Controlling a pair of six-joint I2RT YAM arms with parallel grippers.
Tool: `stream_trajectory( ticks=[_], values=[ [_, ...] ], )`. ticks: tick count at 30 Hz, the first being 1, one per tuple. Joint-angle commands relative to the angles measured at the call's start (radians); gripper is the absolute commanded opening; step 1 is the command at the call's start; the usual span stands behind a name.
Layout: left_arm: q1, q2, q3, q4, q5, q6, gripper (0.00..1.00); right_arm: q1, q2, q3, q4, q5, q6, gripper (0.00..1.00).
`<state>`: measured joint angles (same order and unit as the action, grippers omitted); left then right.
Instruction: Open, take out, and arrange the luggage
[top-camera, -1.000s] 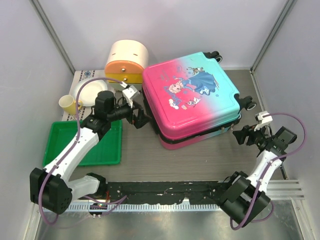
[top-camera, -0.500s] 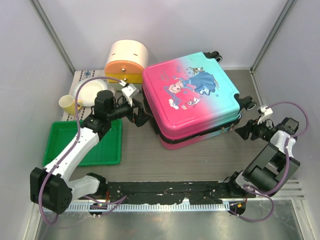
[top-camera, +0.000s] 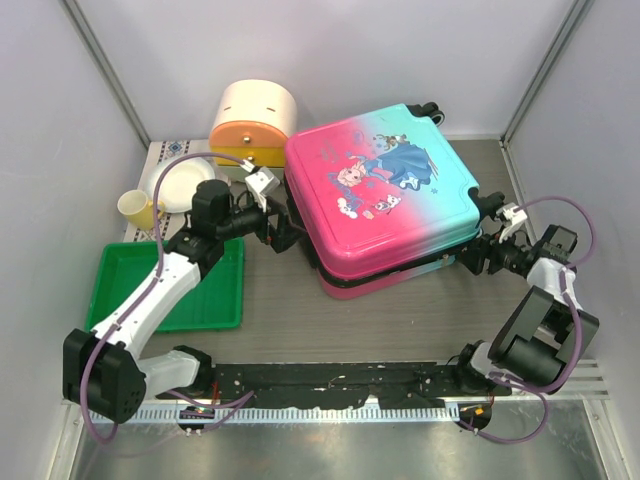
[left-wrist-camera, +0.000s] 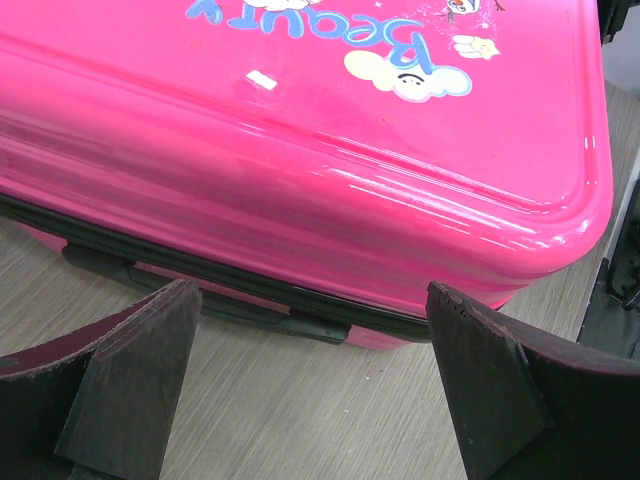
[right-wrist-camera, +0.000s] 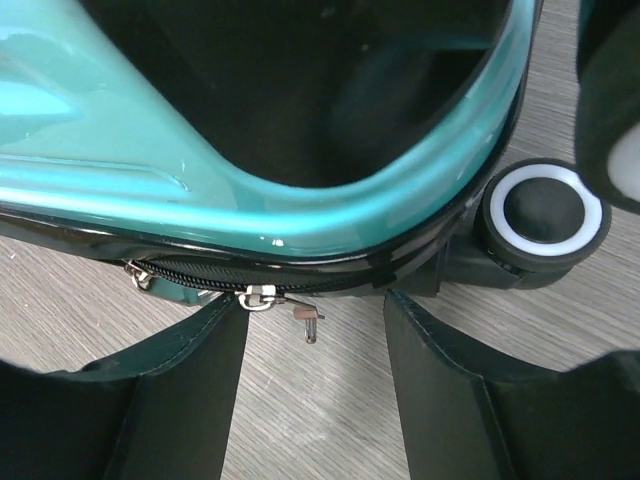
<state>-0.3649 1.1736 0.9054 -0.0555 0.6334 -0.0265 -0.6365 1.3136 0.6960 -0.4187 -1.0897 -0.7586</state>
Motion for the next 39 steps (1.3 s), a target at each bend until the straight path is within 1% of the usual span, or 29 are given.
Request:
stream_trajectory(
  ticks=[1,4,8,10,13,16,17,19,21,22,24,25,26,28,29,34,39],
  values=[
    [0.001,0.009,-0.002,0.051,0.006,-0.018,1.0,0.034,-0.001,-0.001,0.1,0.001,0.067,0.61],
    [0.001,0.012,-0.003,0.075,0.006,-0.023,1.0,0.041,0.001,-0.01,0.115,-0.004,0.073,0.59],
    [0.001,0.014,-0.008,0.075,0.005,-0.026,1.0,0.043,-0.017,-0.015,0.1,-0.01,0.084,0.48],
    [0.001,0.012,-0.011,0.075,0.002,-0.026,1.0,0.043,-0.028,-0.021,0.083,-0.01,0.068,0.44],
    [0.001,0.012,-0.011,0.075,-0.006,-0.027,1.0,0.043,-0.05,-0.023,0.041,-0.013,0.045,0.36],
    [0.001,0.011,-0.011,0.071,-0.004,-0.03,1.0,0.043,-0.071,-0.024,0.017,-0.013,0.048,0.21],
    [0.001,0.011,-0.011,0.069,-0.006,-0.032,1.0,0.043,-0.077,-0.024,0.009,-0.007,0.051,0.12],
    [0.001,0.006,-0.016,0.065,-0.008,-0.032,1.0,0.043,-0.1,-0.026,0.008,0.004,0.067,0.05],
    [0.001,0.004,-0.019,0.065,-0.012,-0.033,1.0,0.041,-0.12,-0.032,0.009,0.022,0.07,0.01],
    [0.001,0.003,-0.022,0.063,-0.014,-0.036,1.0,0.038,-0.138,-0.042,0.02,0.033,0.09,0.01],
    [0.001,0.001,-0.023,0.063,-0.018,-0.042,0.99,0.028,-0.155,-0.056,0.111,0.083,0.157,0.01],
    [0.001,0.001,-0.02,0.059,-0.021,-0.046,1.0,0.017,-0.171,-0.078,0.157,0.1,0.232,0.01],
    [0.001,0.003,-0.019,0.059,-0.026,-0.049,0.99,-0.008,-0.177,-0.087,0.258,0.117,0.266,0.01],
    [0.001,0.012,-0.008,0.027,-0.041,-0.046,0.99,-0.034,-0.185,-0.111,0.361,0.158,0.323,0.01],
    [0.0,0.012,-0.003,0.019,-0.044,-0.046,0.99,-0.043,-0.175,-0.115,0.448,0.177,0.35,0.01],
    [0.003,0.031,0.003,0.008,-0.086,-0.049,1.0,-0.052,-0.081,-0.044,0.506,0.18,0.311,0.01],
    [0.01,0.081,0.018,-0.003,-0.132,-0.098,1.0,-0.057,0.024,0.014,0.581,0.177,0.251,0.01]
  ],
)
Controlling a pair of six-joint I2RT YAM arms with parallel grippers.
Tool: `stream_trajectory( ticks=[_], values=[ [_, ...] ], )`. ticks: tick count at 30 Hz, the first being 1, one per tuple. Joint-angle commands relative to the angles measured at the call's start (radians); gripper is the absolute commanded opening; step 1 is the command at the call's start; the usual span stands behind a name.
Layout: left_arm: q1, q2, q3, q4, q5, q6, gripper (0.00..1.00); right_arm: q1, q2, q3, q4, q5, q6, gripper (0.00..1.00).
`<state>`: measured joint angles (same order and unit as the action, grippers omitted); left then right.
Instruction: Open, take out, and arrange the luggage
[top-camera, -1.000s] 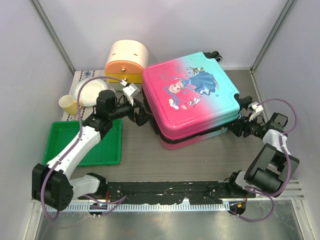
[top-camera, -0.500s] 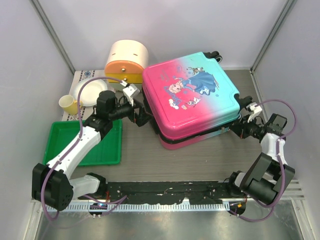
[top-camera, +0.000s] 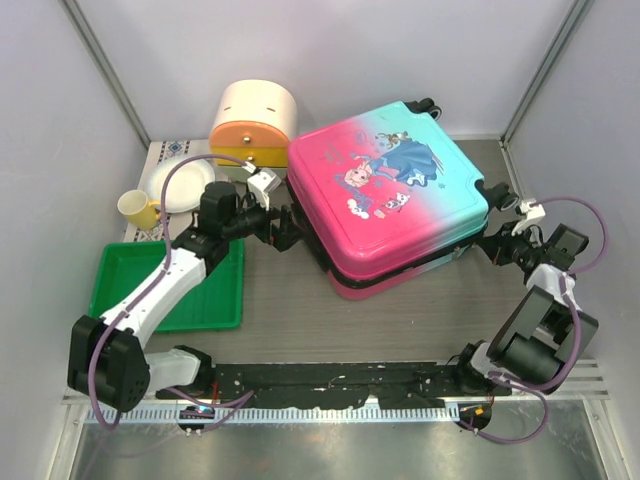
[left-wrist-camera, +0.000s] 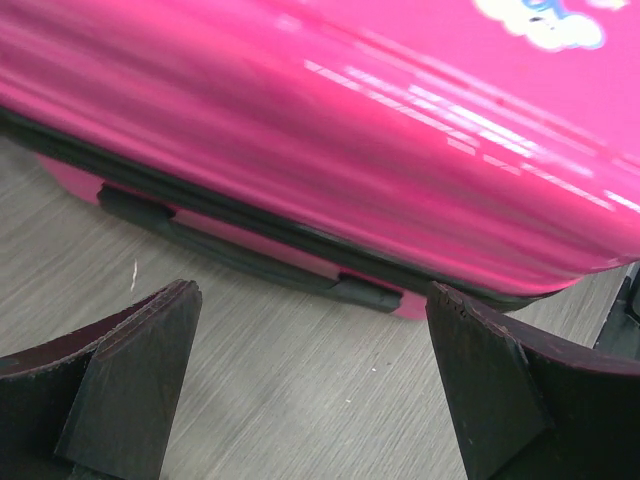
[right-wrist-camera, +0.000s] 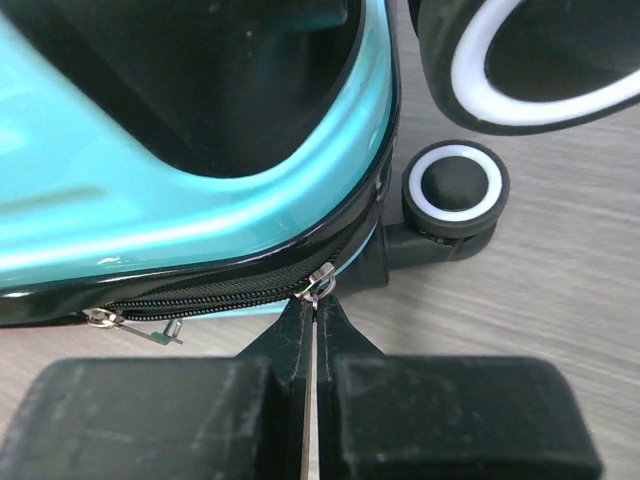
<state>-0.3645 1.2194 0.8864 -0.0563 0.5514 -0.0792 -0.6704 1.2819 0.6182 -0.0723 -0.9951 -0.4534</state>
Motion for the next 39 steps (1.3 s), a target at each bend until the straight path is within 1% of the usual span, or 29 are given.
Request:
stream_trajectory(
  ticks=[1,4,7,10,11,14,15,16,17,18,20,23,27,28,29,31,35,38,39],
  values=[
    [0.015,0.045,0.042,-0.001,-0.053,-0.075,1.0,-0.027,0.066,0.1,0.274,0.079,-0.059,0.01],
    [0.045,0.08,0.046,0.016,-0.051,-0.123,0.99,-0.035,0.103,0.113,0.302,0.049,-0.103,0.01],
    [0.064,0.1,0.057,0.006,-0.059,-0.2,0.99,-0.035,0.129,0.13,0.276,0.009,-0.139,0.01],
    [0.065,0.104,0.054,-0.056,-0.096,-0.344,0.97,-0.034,0.134,0.127,0.278,-0.004,-0.139,0.01],
    [0.065,0.106,0.051,-0.095,-0.113,-0.444,0.95,-0.034,0.132,0.124,0.278,-0.005,-0.139,0.01],
    [0.053,0.138,0.045,-0.178,-0.194,-0.589,0.9,-0.034,0.125,0.111,0.275,-0.017,-0.145,0.01],
    [0.042,0.153,0.057,-0.2,-0.22,-0.647,0.89,-0.034,0.122,0.104,0.272,-0.022,-0.146,0.01],
    [0.035,0.179,0.062,-0.214,-0.226,-0.672,0.89,-0.032,0.116,0.103,0.269,-0.025,-0.146,0.01],
    [0.0,0.193,0.068,-0.241,-0.257,-0.695,0.85,-0.032,0.111,0.098,0.269,-0.025,-0.146,0.01],
    [-0.025,0.209,0.101,-0.275,-0.342,-0.73,0.83,-0.032,0.108,0.095,0.266,-0.025,-0.146,0.01],
    [-0.085,0.256,0.138,-0.329,-0.387,-0.763,0.84,-0.032,0.097,0.094,0.258,-0.027,-0.146,0.01],
    [-0.128,0.305,0.18,-0.339,-0.427,-0.821,0.84,-0.032,0.079,0.094,0.237,-0.031,-0.153,0.01],
    [-0.145,0.367,0.189,-0.341,-0.458,-0.902,0.84,-0.032,0.054,0.087,0.217,-0.046,-0.156,0.01],
    [-0.145,0.38,0.189,-0.341,-0.461,-0.947,0.84,-0.032,0.05,0.084,0.218,-0.048,-0.157,0.01],
    [-0.145,0.412,0.19,-0.327,-0.44,-0.965,0.84,-0.032,0.045,0.081,0.221,-0.05,-0.162,0.01],
    [-0.162,0.448,0.213,-0.315,-0.433,-0.975,0.82,-0.032,0.036,0.071,0.221,-0.056,-0.177,0.01],
    [-0.185,0.5,0.281,-0.313,-0.482,-0.985,0.82,-0.032,0.037,0.064,0.223,-0.068,-0.182,0.01],
    [-0.197,0.54,0.305,-0.33,-0.485,-1.014,0.78,-0.032,0.037,0.061,0.224,-0.077,-0.185,0.01],
    [-0.203,0.557,0.313,-0.339,-0.513,-1.015,0.66,-0.032,0.037,0.06,0.224,-0.08,-0.186,0.01]
  ],
)
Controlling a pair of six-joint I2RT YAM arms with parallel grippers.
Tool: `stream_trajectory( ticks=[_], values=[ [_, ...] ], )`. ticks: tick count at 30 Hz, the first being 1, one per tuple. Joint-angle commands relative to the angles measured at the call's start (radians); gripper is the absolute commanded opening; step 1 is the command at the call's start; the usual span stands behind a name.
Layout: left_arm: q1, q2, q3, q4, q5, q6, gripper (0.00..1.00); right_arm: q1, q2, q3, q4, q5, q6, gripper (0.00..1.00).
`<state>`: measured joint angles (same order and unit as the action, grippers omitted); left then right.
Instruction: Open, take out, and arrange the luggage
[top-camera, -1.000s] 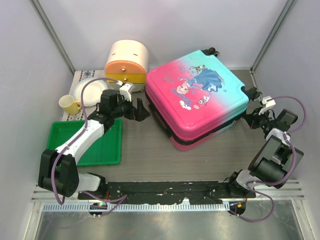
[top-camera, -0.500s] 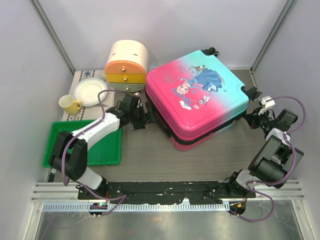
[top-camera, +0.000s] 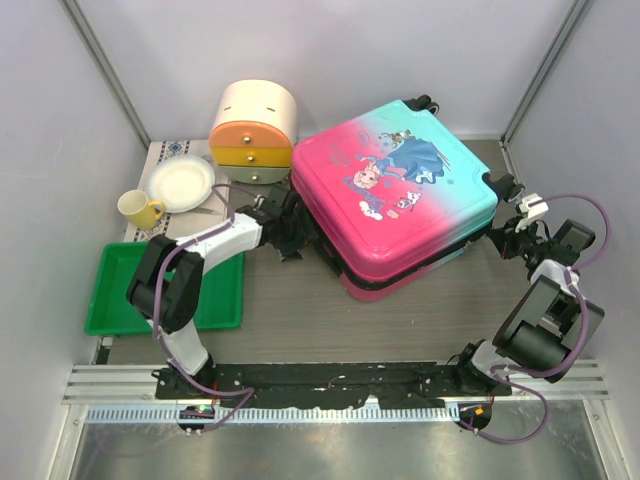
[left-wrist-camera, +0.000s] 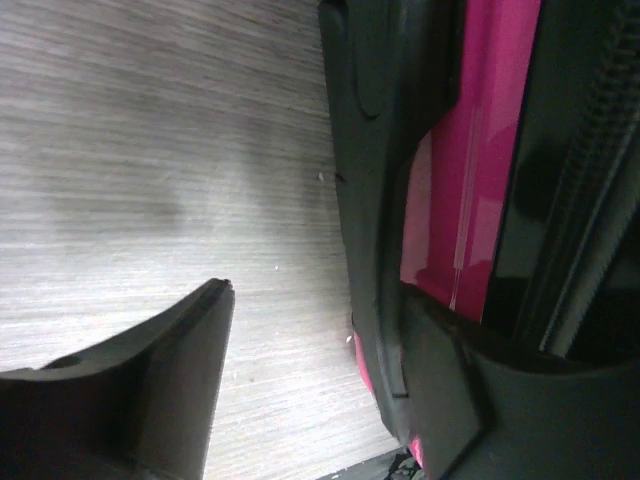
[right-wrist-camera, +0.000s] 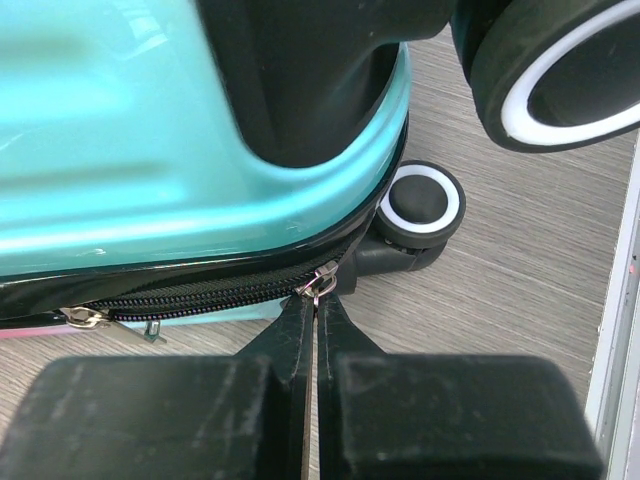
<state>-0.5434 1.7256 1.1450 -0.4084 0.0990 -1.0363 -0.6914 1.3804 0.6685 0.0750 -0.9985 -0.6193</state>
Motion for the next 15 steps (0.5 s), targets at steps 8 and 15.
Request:
stream_trajectory(
  ticks=[8,15],
  values=[
    [-0.105,0.137,0.082,-0.09,-0.073,-0.106,0.61,-0.011,-0.072,0.009,0.054,-0.084,-0.033,0.01],
    [-0.133,0.17,0.082,-0.113,-0.078,-0.127,0.31,-0.011,-0.113,0.002,-0.064,-0.103,-0.149,0.01]
  ],
)
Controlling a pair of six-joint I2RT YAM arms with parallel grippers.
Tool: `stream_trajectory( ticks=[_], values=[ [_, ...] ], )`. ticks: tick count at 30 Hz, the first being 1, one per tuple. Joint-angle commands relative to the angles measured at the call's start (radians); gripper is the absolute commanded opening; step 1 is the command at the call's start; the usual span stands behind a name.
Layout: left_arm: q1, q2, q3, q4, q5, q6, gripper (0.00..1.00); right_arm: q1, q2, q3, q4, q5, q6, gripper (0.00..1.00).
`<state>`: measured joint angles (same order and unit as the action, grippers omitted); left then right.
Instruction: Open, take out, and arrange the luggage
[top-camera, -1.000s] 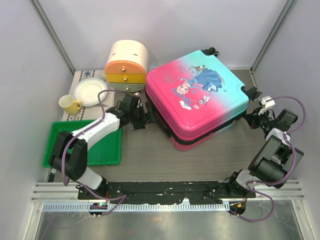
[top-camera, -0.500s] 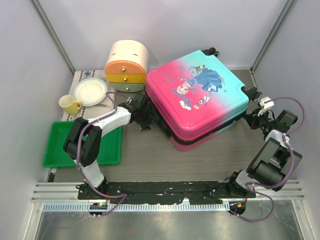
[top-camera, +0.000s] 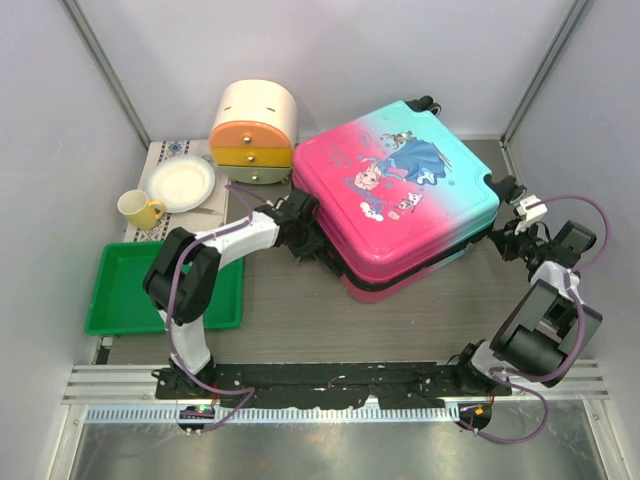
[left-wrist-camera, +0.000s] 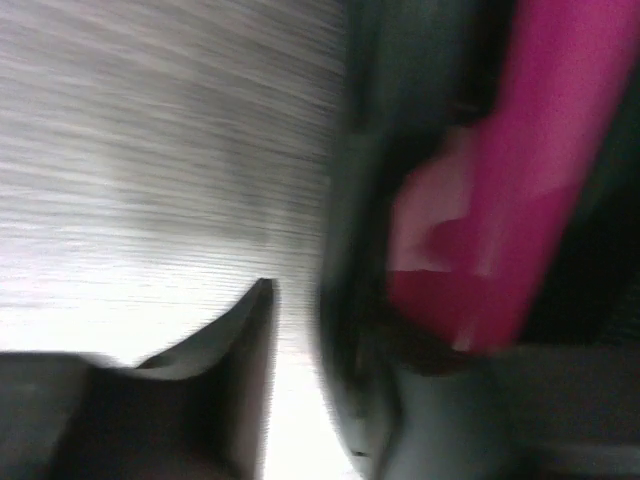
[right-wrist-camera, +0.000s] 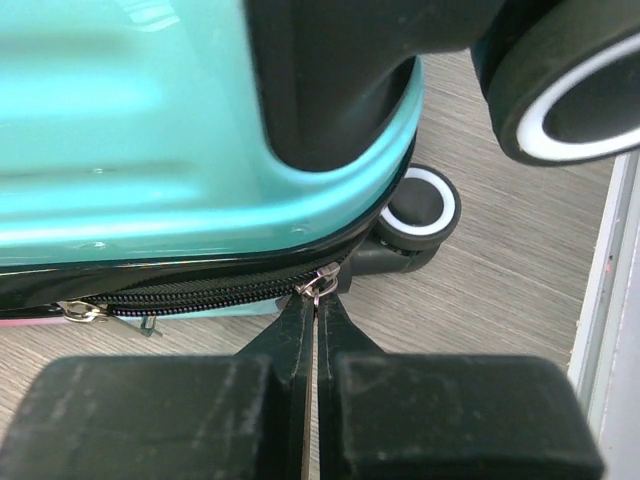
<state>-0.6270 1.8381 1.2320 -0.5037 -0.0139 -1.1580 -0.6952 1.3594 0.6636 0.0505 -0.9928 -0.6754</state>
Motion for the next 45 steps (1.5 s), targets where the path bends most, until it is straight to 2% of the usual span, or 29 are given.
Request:
stream_trajectory(
  ticks=[1,3,9,12,13,17,22,23,26,27,30,31,33,35,39,43,45],
  values=[
    [-0.05,0.055,0.0,-0.027,0.026,0.027,0.2,-0.009,-0.103,0.004,-0.047,-0.115,-0.114,0.01],
    [-0.028,0.032,-0.008,-0.059,0.025,0.058,0.0,-0.009,-0.135,0.001,-0.136,-0.121,-0.182,0.01],
    [0.088,-0.054,-0.06,-0.174,0.023,0.227,0.0,-0.075,-0.184,0.017,-0.231,-0.168,-0.231,0.01],
    [0.159,-0.065,-0.057,-0.208,0.022,0.317,0.0,-0.118,-0.149,0.053,-0.32,-0.184,-0.358,0.01],
    [0.174,-0.063,-0.043,-0.216,0.023,0.334,0.0,-0.128,-0.111,0.085,-0.358,-0.184,-0.457,0.01],
    [0.228,-0.03,0.02,-0.239,0.022,0.432,0.0,-0.17,0.011,0.192,-0.611,-0.198,-0.698,0.01],
    [0.265,0.032,0.086,-0.245,0.023,0.509,0.0,-0.199,0.157,0.344,-0.834,-0.242,-0.964,0.01],
    [0.265,0.041,0.098,-0.252,0.023,0.515,0.0,-0.201,0.194,0.359,-0.912,-0.247,-1.09,0.01],
    [0.265,0.081,0.138,-0.249,0.025,0.552,0.0,-0.199,0.25,0.396,-1.079,-0.283,-1.321,0.01],
    [0.265,0.088,0.155,-0.249,0.029,0.561,0.0,-0.198,0.291,0.406,-1.124,-0.29,-1.475,0.01],
    [0.265,0.115,0.178,-0.249,0.023,0.584,0.0,-0.194,0.4,0.491,-1.262,-0.325,-1.602,0.01],
    [0.263,0.118,0.181,-0.249,0.023,0.592,0.0,-0.194,0.44,0.56,-1.367,-0.342,-1.65,0.01],
    [0.263,0.127,0.187,-0.243,0.022,0.595,0.0,-0.194,0.547,0.628,-1.541,-0.369,-1.871,0.01],
    [0.265,0.139,0.195,-0.243,0.023,0.601,0.0,-0.191,0.581,0.695,-1.562,-0.42,-1.824,0.01],
    [0.265,0.156,0.208,-0.24,0.022,0.61,0.0,-0.156,0.621,0.737,-1.562,-0.418,-1.796,0.01],
    [0.266,0.162,0.215,-0.237,0.023,0.613,0.0,-0.107,0.671,0.829,-1.562,-0.406,-1.652,0.01],
    [0.268,0.159,0.21,-0.236,0.023,0.621,0.0,-0.081,0.693,0.867,-1.562,-0.399,-1.649,0.01]
  ],
)
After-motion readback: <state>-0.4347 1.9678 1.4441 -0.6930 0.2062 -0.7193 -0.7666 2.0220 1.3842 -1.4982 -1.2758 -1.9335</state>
